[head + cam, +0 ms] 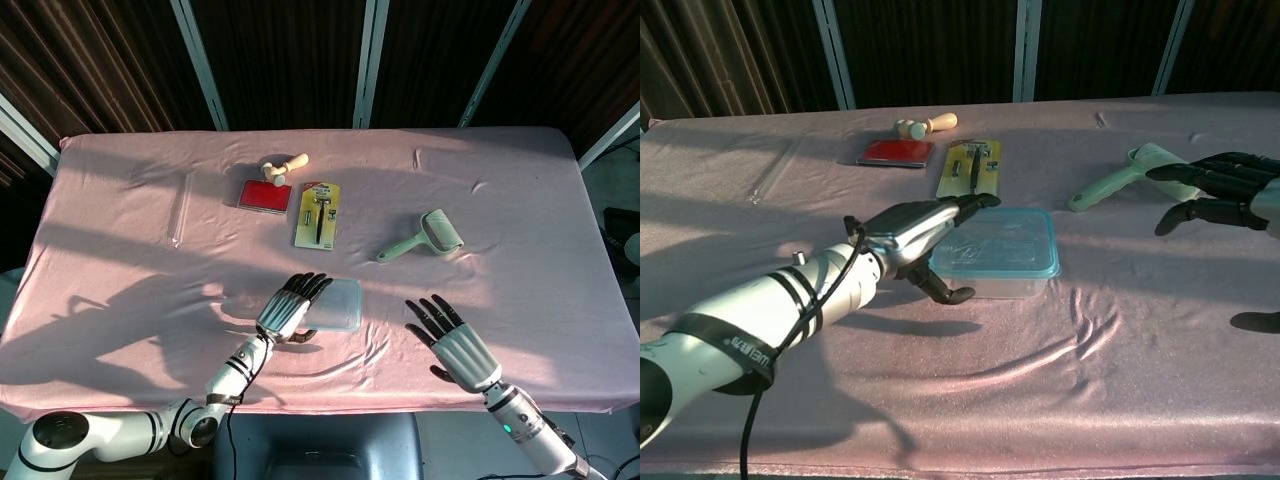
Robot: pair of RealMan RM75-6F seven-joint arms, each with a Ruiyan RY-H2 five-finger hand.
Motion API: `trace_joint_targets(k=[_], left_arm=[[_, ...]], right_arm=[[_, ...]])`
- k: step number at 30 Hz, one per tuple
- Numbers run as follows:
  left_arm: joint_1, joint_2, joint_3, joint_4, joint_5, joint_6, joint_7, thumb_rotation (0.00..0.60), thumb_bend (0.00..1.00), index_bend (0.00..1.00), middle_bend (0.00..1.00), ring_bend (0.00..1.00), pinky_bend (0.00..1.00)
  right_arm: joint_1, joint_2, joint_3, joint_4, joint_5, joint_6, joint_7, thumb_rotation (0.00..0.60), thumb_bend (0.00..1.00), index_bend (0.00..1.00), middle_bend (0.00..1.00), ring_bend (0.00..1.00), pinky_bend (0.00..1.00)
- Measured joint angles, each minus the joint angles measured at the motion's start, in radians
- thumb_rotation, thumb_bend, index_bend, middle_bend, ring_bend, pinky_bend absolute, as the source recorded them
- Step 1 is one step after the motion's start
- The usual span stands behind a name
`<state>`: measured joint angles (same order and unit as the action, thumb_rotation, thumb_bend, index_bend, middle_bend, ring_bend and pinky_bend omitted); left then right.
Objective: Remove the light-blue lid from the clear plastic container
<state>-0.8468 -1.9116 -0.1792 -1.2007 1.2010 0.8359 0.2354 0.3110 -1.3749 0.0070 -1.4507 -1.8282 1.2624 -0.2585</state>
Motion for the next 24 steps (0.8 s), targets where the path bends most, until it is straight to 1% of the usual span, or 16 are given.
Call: trace_joint_targets(k=[3, 6, 10, 17, 21, 24], left_arm=[[0.002, 0.006, 0.002, -0.015, -0.002, 0.003, 0.006, 0.6, 0.3, 0.0, 0.69, 0.58, 0.39], [0.004, 0.009, 0.005, -0.022, -0.003, 0.004, 0.01, 0.6, 0.3, 0.0, 0.69, 0.58, 0.39], [0.004, 0.011, 0.006, -0.029, -0.005, 0.005, 0.013, 0.6, 0.3, 0.0, 0.68, 0.58, 0.39], [0.003, 0.008, 0.009, -0.029, -0.012, 0.002, 0.019, 0.6, 0.3, 0.0, 0.68, 0.58, 0.39], [0.003, 0.009, 0.009, -0.031, -0.014, 0.003, 0.022, 0.6, 0.3, 0.0, 0.69, 0.58, 0.39], [0.004, 0.013, 0.009, -0.036, -0.014, 0.004, 0.022, 0.6, 0.3, 0.0, 0.69, 0.58, 0.39]], right_arm=[[0.036, -0.056, 0.021, 0.033, 0.008, -0.021, 0.009, 0.6, 0.32, 0.45, 0.0, 0.0, 0.0], [0.058, -0.092, 0.038, 0.057, 0.019, -0.039, 0.013, 0.6, 0.34, 0.47, 0.0, 0.0, 0.0], [0.072, -0.117, 0.047, 0.07, 0.025, -0.043, 0.009, 0.6, 0.36, 0.52, 0.0, 0.0, 0.0], [0.121, -0.238, 0.074, 0.132, 0.045, -0.044, 0.0, 0.6, 0.36, 0.55, 0.02, 0.0, 0.0], [0.146, -0.288, 0.081, 0.168, 0.059, -0.048, -0.008, 0.6, 0.36, 0.58, 0.04, 0.0, 0.0], [0.162, -0.318, 0.084, 0.182, 0.075, -0.055, -0.013, 0.6, 0.39, 0.6, 0.04, 0.0, 0.0]])
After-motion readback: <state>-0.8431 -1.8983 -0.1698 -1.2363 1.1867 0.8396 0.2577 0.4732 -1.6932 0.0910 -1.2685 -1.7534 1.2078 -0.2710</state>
